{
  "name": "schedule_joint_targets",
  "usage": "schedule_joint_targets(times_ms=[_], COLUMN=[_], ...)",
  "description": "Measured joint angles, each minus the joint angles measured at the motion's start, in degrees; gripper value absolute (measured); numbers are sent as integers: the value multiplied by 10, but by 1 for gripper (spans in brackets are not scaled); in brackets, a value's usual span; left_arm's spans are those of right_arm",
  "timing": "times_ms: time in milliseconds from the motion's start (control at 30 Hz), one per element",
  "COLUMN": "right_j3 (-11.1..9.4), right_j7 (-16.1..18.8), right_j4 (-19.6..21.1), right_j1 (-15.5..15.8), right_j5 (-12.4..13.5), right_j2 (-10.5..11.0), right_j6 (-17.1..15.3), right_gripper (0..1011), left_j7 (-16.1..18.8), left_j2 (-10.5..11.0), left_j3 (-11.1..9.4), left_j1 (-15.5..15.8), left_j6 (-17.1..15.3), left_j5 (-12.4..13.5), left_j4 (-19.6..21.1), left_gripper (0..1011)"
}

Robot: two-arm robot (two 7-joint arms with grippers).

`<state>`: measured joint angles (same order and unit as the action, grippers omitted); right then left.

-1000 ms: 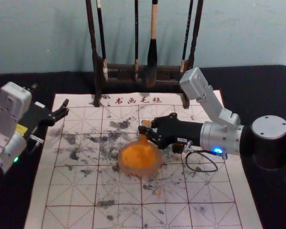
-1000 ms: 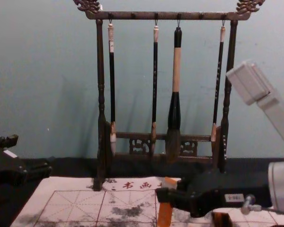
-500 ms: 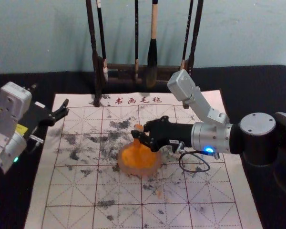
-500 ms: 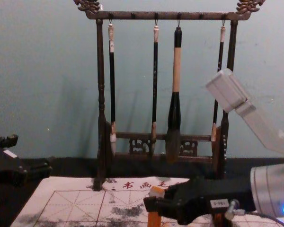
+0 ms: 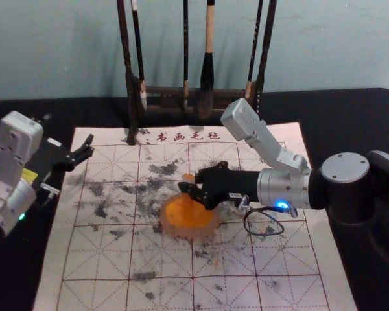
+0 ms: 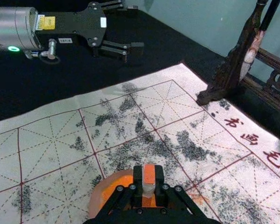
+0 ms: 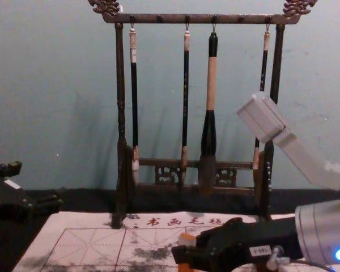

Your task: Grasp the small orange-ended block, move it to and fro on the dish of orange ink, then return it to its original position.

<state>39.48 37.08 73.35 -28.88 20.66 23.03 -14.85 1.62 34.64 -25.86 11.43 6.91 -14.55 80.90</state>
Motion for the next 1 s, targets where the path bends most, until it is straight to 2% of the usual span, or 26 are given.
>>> schedule_joint_targets(times_ms=[400,1000], right_j3=[-1,-6], right_j7=[-6,-2], right_j4=[4,24], right_j1=[-1,9], right_j5=[-3,0], right_j2=[4,24], right_j6=[-5,-11], right_gripper=[116,116], left_j7=[0,0], left_j2=[0,0], left_j3=[0,0], left_j1=[0,0], left_j6=[0,0], left_j5=[0,0], left_j4=[0,0], left_gripper=[1001,1001])
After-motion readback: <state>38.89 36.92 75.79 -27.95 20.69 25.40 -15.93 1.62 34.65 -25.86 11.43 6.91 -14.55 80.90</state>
